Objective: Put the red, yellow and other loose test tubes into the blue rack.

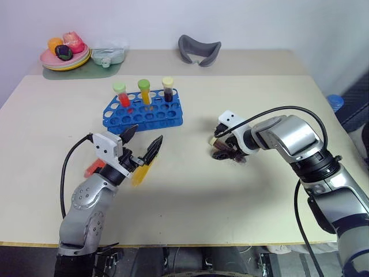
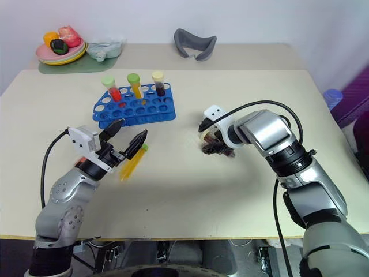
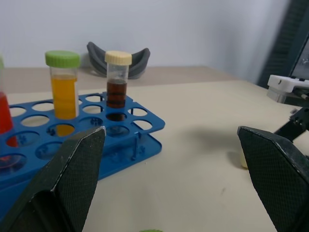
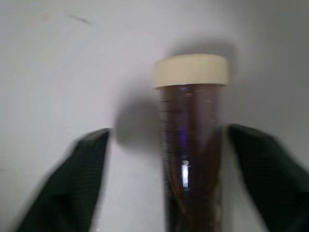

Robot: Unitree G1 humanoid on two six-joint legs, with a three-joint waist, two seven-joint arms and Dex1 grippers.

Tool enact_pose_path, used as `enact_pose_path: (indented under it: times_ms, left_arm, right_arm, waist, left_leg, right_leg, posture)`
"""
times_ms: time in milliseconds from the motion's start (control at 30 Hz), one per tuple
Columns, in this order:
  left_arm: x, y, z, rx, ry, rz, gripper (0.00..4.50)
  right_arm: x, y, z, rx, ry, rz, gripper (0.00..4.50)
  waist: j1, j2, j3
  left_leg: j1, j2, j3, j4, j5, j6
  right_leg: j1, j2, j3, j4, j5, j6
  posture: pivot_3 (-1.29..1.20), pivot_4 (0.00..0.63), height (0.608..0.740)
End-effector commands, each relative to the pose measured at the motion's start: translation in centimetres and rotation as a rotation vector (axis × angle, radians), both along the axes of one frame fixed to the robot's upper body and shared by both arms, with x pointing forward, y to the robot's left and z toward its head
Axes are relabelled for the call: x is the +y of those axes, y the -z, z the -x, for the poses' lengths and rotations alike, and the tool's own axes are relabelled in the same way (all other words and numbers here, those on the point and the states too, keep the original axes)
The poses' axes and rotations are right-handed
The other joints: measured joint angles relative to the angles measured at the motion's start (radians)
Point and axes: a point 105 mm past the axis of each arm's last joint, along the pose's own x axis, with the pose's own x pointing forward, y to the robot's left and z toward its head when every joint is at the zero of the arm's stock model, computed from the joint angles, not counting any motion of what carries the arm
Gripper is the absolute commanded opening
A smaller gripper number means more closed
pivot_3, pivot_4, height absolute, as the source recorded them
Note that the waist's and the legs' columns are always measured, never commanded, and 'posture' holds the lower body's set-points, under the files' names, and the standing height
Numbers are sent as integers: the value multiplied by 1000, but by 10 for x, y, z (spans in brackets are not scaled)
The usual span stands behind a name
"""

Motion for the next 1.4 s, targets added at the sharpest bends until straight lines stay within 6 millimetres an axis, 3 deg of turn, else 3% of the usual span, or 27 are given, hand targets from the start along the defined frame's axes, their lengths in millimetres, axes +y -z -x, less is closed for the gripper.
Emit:
enact_pose_path:
  times_ms: [33,433,1100,1200,1333,1400]
  left_arm:
    - [-3,-10,1,-46,12,0,4500]
    - [-4,-7,1,-37,28,2,4500]
    - [-7,-5,1,-45,29,12,4500]
    - [-8,-5,2,-45,29,12,4500]
    - [-7,-6,1,-46,27,13,4500]
    - [-7,-7,1,-47,27,13,4500]
  right_arm:
    - [-10,-9,1,-24,36,3,4404]
    - [-48,2,22,44,106,109,4404]
    - [-27,9,9,32,56,128,4404]
    - [-23,11,10,34,41,129,3618]
    - [-22,10,10,27,42,126,1667]
    - [-22,9,9,23,42,121,1667]
  waist:
    - [2,0,0]
    - [1,0,0]
    - [-4,-1,-1]
    - [-5,-1,-1]
    - [-3,-1,-1]
    - [-3,-1,-1]
  left_leg:
    - [0,0,0,0,0,0]
    - [0,0,0,0,0,0]
    - [11,0,0,0,-3,6]
    - [11,1,0,0,-3,6]
    - [11,0,0,0,-3,6]
    - [11,0,0,0,-3,6]
  right_leg:
    - [0,0,0,0,0,0]
    - [0,0,0,0,0,0]
    - [11,1,0,-1,0,0]
    - [11,1,0,-1,0,0]
    - [11,0,0,-1,0,0]
    - [11,0,0,-1,0,0]
  posture:
    - [0,150,735]
    - [0,150,735]
    - [0,150,735]
    - [0,150,735]
    - [0,150,735]
    - [0,150,735]
